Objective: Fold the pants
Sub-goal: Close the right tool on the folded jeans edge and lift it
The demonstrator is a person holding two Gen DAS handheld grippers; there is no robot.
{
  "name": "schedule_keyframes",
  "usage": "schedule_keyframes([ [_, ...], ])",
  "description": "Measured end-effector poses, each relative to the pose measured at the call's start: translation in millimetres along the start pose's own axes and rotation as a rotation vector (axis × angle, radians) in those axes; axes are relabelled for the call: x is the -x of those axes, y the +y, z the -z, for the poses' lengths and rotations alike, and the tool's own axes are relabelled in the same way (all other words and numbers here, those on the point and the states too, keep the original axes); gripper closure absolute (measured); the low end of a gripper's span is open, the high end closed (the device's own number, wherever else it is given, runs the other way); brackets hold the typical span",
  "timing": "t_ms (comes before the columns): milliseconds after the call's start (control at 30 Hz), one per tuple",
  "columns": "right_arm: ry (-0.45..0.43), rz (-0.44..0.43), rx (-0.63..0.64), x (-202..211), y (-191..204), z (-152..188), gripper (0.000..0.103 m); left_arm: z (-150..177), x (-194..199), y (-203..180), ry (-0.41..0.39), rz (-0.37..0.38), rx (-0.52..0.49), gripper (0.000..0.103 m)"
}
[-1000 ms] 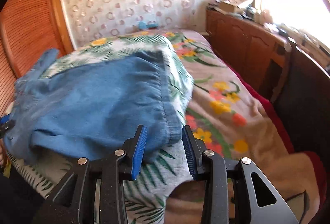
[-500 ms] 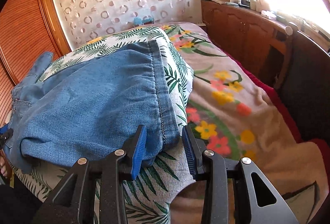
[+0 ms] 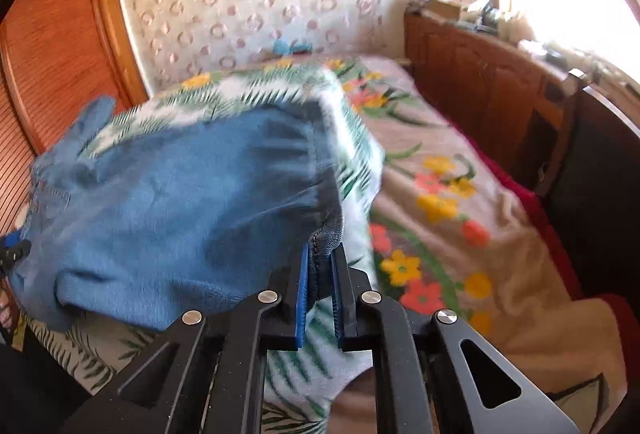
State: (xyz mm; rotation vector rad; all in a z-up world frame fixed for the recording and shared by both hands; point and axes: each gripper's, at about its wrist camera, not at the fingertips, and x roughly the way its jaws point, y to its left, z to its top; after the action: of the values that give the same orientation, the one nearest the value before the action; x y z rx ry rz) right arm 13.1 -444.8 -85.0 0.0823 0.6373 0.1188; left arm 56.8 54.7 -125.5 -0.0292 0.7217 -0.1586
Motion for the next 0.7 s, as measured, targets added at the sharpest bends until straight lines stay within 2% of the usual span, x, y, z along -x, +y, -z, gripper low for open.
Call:
schedule_keyframes([
  [67, -0.060, 0.042, -0.019, 16, -14, -8, 0.095, -3, 2, 3, -0.004, 0.012, 0.017, 0.018],
  [133, -0.094, 0.038, -0.037, 29, -25, -13, 0.095, -5, 7, 4, -0.013, 0.015, 0.031, 0.018],
  [300, -0.088, 0.042, 0.012, 33, -23, -16, 0.095, -14, 22, 0, -0.048, 0.011, 0.021, 0.018],
  [467, -0.111, -0.014, 0.017, 34, -16, -19, 0.095, -23, 38, -6, -0.081, 0.009, -0.003, 0.018],
  [700, -0.162, -0.118, 0.097, 45, 4, -27, 0.095, -31, 50, -12, -0.112, 0.014, -0.016, 0.018],
])
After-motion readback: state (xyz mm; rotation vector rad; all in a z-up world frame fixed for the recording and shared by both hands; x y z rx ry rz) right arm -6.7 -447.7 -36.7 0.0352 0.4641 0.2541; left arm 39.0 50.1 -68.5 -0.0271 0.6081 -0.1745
